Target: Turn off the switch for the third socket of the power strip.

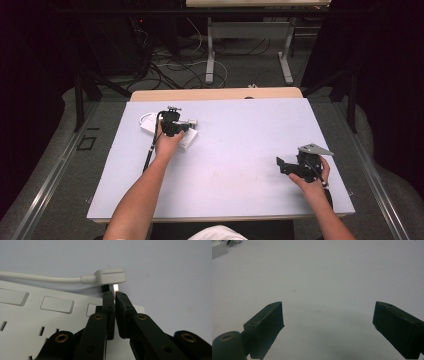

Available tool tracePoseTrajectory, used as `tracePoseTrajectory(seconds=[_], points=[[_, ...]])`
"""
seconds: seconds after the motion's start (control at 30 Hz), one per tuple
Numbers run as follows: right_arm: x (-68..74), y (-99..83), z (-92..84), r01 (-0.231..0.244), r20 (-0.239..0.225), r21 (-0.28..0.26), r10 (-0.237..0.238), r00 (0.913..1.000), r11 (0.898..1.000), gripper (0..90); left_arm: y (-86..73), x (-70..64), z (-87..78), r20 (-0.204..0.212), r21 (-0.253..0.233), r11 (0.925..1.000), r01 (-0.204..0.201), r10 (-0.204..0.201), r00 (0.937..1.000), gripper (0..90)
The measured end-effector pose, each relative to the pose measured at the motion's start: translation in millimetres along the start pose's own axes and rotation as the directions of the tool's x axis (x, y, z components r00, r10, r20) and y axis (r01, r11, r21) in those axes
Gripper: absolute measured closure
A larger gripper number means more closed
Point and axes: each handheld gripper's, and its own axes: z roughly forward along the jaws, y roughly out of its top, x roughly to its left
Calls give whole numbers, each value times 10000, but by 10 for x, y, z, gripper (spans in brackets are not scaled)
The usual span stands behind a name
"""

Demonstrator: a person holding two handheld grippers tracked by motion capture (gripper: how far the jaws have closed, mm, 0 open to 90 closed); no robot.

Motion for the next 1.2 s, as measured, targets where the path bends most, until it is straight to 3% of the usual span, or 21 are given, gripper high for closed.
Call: tracePoseTrajectory(seconds=[1.2], points=[[1,0,4,-21,-84,-23,21,10000,10000,92,-24,-16,18,-60,3,9998,-198,198,9998,897]])
